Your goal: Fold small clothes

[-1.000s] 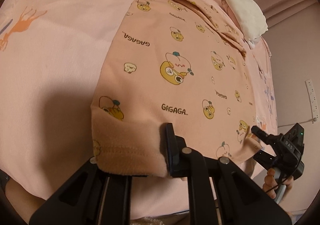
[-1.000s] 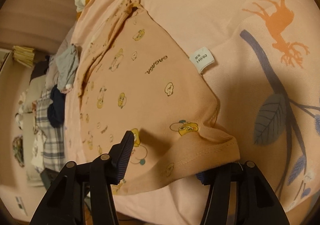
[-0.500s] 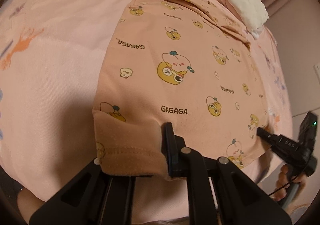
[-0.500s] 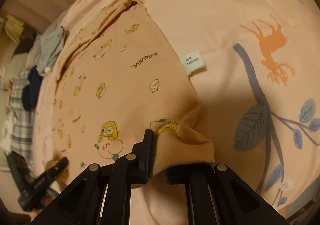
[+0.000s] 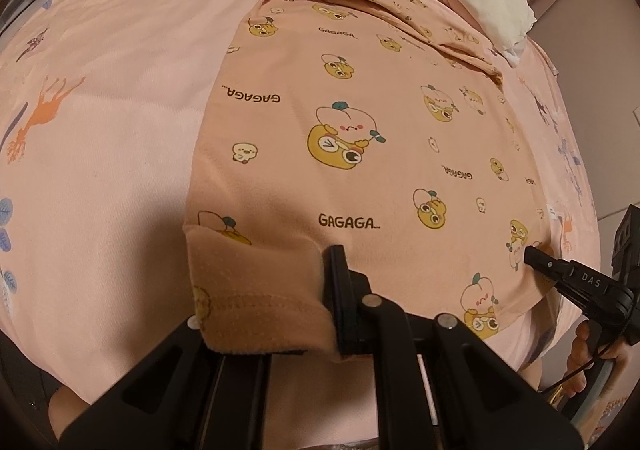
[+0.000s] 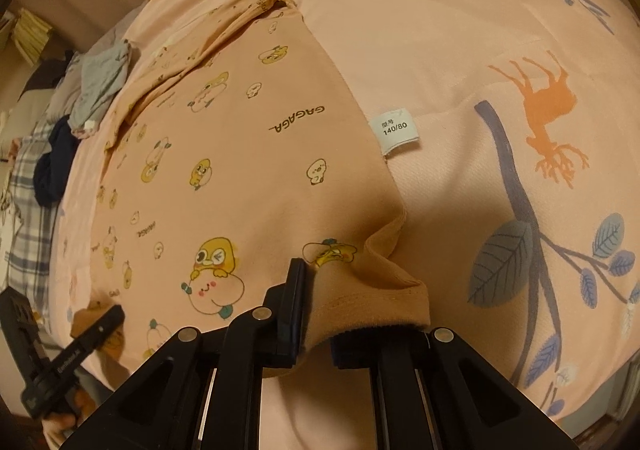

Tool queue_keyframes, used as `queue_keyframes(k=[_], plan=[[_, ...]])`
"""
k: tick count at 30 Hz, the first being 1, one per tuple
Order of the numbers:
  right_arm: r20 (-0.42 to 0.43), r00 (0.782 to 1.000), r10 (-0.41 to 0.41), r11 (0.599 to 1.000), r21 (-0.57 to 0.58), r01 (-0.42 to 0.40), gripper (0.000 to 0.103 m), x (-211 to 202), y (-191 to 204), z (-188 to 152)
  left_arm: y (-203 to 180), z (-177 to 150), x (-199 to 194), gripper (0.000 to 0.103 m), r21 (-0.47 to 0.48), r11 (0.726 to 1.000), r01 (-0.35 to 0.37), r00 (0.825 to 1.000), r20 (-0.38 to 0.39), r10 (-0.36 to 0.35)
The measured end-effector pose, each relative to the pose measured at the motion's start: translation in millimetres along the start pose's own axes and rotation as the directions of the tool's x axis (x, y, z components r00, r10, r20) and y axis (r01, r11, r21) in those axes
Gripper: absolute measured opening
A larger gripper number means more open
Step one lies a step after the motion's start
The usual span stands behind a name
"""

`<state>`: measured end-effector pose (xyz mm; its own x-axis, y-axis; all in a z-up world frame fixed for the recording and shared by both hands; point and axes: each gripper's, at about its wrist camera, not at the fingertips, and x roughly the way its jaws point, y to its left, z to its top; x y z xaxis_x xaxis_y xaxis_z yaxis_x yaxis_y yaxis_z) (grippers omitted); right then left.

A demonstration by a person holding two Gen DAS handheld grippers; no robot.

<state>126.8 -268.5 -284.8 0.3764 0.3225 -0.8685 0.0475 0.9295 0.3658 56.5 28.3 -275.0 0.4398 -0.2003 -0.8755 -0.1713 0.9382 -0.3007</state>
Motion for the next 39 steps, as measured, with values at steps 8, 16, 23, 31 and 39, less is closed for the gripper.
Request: queue_keyframes(k=[8,16,23,31,39], plan=[[0.007,1.0,-0.023,0.999,-0.025,0.023,0.008,2,8,0,-1,1,1,0.011,0.003,1.0,-0.004,1.0,-0.004,0.004],[0.011,0.999,-0.034,0.999,-0.041,0.034,0.008,3,11,0,-3,2,1,0.011,0.015,1.0,-0.015,1.0,-0.003,0.015],[0.014,0.999,-0.033,0.998,-0.046,0.033,0.008,3,11,0,-2,2,2,0.011,0.012,1.0,-0.012,1.0,-0.008,0.012],[0.025,0.999,-0.038,0.997,-0.059,0.04,0.008,3,13,-1,-3,3,2,0.011,0.018,1.0,-0.018,1.0,-0.003,0.018],[0.032,0.998,-0.049,0.996,-0.073,0.051,0.008,3,15,-1,-3,4,1,0.011,-0.005,1.0,-0.015,1.0,-0.01,0.015]])
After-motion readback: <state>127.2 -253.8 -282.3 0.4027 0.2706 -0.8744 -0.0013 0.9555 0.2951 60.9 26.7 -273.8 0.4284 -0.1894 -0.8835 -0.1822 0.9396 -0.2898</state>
